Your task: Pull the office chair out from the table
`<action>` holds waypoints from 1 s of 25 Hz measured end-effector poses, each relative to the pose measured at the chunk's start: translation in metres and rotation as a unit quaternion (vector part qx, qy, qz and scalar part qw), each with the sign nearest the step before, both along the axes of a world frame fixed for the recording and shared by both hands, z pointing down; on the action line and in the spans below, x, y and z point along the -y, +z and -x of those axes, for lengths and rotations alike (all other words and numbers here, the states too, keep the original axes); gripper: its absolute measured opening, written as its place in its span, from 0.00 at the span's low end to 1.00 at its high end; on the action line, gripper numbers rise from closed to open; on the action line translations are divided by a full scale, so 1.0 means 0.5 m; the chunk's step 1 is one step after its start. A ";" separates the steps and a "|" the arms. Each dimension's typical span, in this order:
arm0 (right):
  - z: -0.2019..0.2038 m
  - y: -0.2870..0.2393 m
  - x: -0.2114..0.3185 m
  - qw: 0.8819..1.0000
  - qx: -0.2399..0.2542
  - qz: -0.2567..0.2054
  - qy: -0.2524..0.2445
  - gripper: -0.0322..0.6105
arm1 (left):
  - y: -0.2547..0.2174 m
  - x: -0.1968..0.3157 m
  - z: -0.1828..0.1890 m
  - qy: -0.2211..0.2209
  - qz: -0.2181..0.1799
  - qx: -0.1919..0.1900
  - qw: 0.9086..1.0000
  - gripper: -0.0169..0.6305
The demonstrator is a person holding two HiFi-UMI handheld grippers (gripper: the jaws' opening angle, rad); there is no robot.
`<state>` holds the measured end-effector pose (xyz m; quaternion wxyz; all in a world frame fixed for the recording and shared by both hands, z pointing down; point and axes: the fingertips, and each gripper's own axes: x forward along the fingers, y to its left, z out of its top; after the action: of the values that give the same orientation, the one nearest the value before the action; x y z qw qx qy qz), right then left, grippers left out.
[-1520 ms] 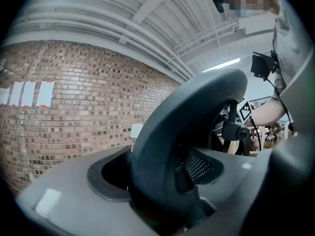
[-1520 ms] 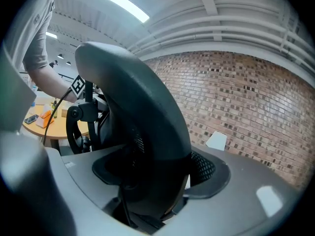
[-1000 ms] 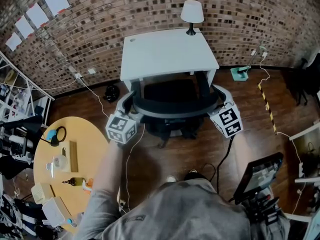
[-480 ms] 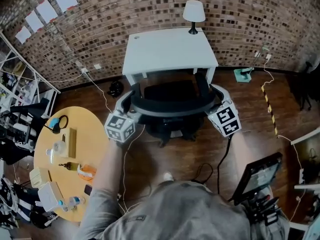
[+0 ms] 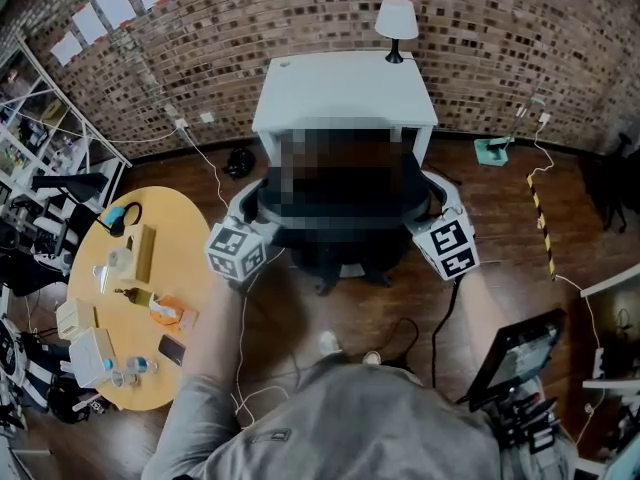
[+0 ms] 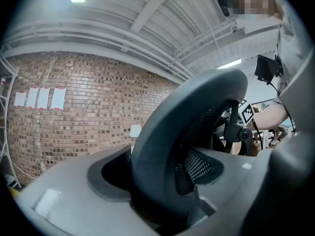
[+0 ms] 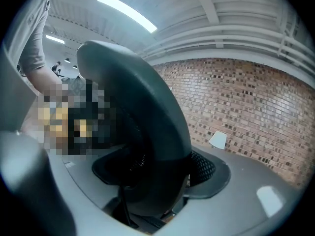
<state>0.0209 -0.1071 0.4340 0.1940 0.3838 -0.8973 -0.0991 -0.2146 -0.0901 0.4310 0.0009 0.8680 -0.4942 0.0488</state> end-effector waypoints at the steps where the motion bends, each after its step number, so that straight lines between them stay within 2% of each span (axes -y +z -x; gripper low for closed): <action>1: -0.003 -0.001 -0.010 1.000 0.000 0.000 -0.001 0.59 | -0.001 -0.010 -0.003 -0.002 0.001 0.000 1.000 0.54; 10: -0.019 0.003 -0.085 1.000 0.000 -0.001 -0.001 0.59 | 0.005 -0.087 -0.019 0.001 0.006 -0.001 1.000 0.54; 25: -0.018 0.002 -0.207 0.999 -0.006 0.006 0.047 0.60 | 0.002 -0.181 -0.013 0.039 -0.002 -0.008 0.999 0.54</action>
<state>0.0297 -0.0035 0.4351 0.2064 0.4239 -0.8776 -0.0871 -0.2080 0.0007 0.4320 0.0015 0.8870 -0.4600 0.0411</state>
